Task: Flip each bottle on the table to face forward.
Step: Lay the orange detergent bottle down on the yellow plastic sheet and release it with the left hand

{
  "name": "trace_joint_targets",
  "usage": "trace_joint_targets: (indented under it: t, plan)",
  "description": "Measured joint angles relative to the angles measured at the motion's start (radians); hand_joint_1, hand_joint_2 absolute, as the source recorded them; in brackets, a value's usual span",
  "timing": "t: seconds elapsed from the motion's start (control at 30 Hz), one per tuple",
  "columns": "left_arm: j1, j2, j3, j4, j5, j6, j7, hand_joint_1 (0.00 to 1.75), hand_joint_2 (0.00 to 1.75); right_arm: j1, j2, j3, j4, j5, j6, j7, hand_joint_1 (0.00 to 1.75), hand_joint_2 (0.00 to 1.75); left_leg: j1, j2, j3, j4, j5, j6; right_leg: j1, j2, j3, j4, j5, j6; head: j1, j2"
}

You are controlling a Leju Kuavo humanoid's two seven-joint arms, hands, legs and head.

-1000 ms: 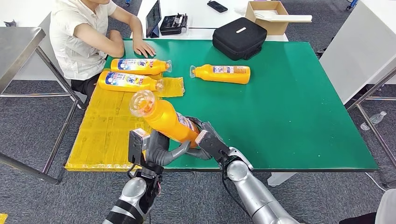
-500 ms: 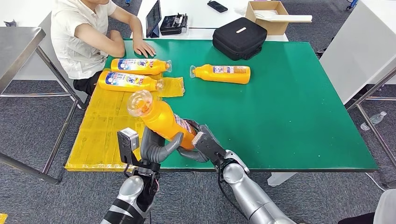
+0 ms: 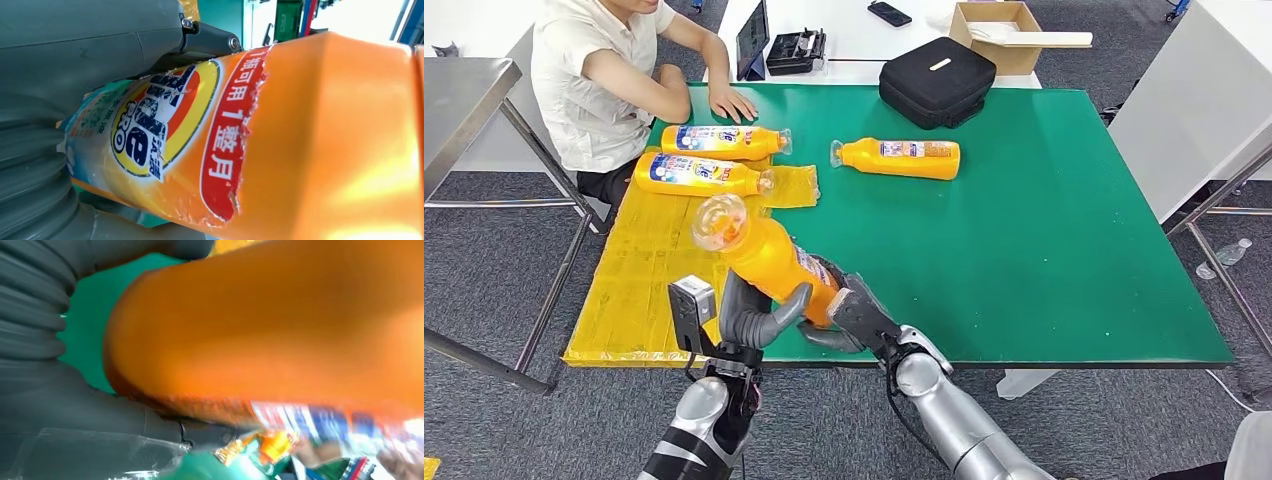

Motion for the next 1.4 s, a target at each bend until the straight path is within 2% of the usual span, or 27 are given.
trace_joint_targets:
  t: [0.57,0.7,0.8,0.9,1.0,1.07,1.23,1.4]
  plan:
    - [-0.001,0.000,-0.003,0.001,-0.014,0.009,0.016,1.75,1.75,0.003,0.006,0.000,0.024,0.009,-0.016,0.004,0.00,1.75,0.000,0.000,0.000,0.000,0.000,0.000,0.000,0.000,0.000,0.000,0.000,0.000,0.000,0.000]
    - [-0.002,0.000,-0.002,0.000,-0.068,0.047,0.030,1.75,1.75,0.012,0.006,-0.001,0.023,0.036,-0.041,0.007,0.00,1.75,0.000,0.000,0.000,0.000,0.000,0.000,0.000,0.000,0.000,0.000,0.000,0.000,0.000,0.000]
    - [-0.004,0.000,0.005,-0.012,-0.274,0.137,0.057,1.75,1.75,0.038,0.005,-0.012,0.016,0.080,-0.088,0.015,0.00,1.75,0.000,0.000,0.000,0.000,0.000,0.000,0.000,0.000,0.000,0.000,0.000,0.000,0.000,0.000]
    - [-0.005,0.000,0.026,-0.049,-0.627,0.249,0.083,1.75,1.75,0.071,0.004,-0.045,-0.005,0.163,-0.157,0.020,0.00,1.75,0.000,0.000,-0.001,0.000,0.000,0.000,0.000,0.000,-0.001,0.000,0.000,0.000,0.000,0.000]
    - [-0.005,0.000,0.062,-0.104,-0.991,0.341,0.144,1.75,1.75,0.091,0.005,-0.088,-0.041,0.269,-0.237,0.029,0.00,1.75,0.000,0.000,-0.001,0.000,0.000,0.000,0.000,0.000,-0.001,0.000,0.000,0.000,0.000,0.000]
    - [-0.005,0.000,0.097,-0.140,-1.154,0.370,0.180,1.75,1.75,0.099,0.010,-0.126,-0.074,0.312,-0.259,0.035,0.00,1.75,0.000,0.000,-0.001,0.000,0.000,0.000,0.000,0.000,-0.001,0.000,0.000,0.000,0.000,0.000]
    - [-0.021,0.005,0.182,-0.180,-1.452,0.405,0.281,1.75,1.75,0.110,0.025,-0.214,-0.144,0.326,-0.231,0.022,0.00,1.75,0.000,0.000,-0.001,0.000,0.001,0.000,0.000,0.000,0.000,0.000,0.000,0.000,0.000,0.000]
    - [-0.061,0.019,0.243,-0.129,-1.554,0.418,0.315,1.75,1.75,0.116,0.034,-0.258,-0.161,0.312,-0.213,-0.013,0.00,1.75,0.000,0.000,-0.001,0.000,0.001,0.000,0.000,0.000,0.000,0.000,0.000,0.000,0.000,0.000]
